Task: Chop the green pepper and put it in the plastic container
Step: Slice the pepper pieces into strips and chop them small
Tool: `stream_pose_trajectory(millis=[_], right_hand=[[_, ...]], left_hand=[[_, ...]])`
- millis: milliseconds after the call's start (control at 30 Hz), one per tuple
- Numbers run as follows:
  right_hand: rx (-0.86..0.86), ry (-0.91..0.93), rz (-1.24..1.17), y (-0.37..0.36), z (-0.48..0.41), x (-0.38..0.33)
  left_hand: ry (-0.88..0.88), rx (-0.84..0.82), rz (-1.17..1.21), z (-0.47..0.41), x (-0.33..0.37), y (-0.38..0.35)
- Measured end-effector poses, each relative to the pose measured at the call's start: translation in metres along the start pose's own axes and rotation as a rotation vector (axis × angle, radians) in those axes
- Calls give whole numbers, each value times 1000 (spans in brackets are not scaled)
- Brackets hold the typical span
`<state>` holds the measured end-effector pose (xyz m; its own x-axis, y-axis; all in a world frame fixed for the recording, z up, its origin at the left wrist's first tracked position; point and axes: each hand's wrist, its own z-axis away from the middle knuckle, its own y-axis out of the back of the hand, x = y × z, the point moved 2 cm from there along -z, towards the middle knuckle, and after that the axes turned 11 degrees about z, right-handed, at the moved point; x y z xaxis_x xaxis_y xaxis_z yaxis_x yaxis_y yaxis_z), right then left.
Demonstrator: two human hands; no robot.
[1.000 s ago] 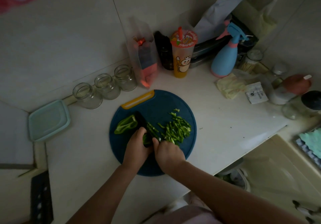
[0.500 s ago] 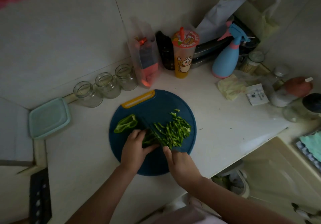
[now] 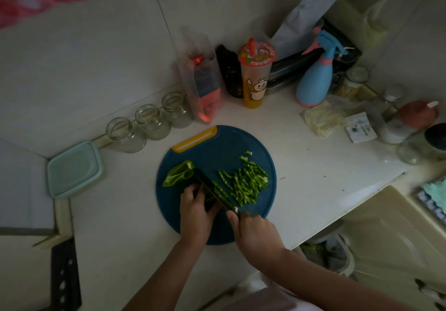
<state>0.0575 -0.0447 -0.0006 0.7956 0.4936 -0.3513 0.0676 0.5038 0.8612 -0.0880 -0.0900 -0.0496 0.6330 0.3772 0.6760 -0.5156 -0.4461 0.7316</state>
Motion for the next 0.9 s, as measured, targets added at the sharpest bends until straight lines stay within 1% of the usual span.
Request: stream_pose_trajectory(millis=[167, 300, 367, 467, 567, 900], right_hand=[[-11, 34, 123, 0, -1, 4], [-8, 47, 168, -1, -3, 6], [-9, 45, 176, -1, -3, 7], [-21, 27, 173, -2, -5, 7], [-37, 4, 139, -2, -6, 7], [-70, -30, -109, -3, -8, 9]], left_hand=[[6, 33, -28, 7, -2, -3], [23, 37, -3, 3, -2, -1], [96, 36, 73, 0, -3, 0], [275, 81, 237, -10, 1, 4], [358, 122, 290, -17, 5, 6], [443, 121, 243, -28, 9, 8]])
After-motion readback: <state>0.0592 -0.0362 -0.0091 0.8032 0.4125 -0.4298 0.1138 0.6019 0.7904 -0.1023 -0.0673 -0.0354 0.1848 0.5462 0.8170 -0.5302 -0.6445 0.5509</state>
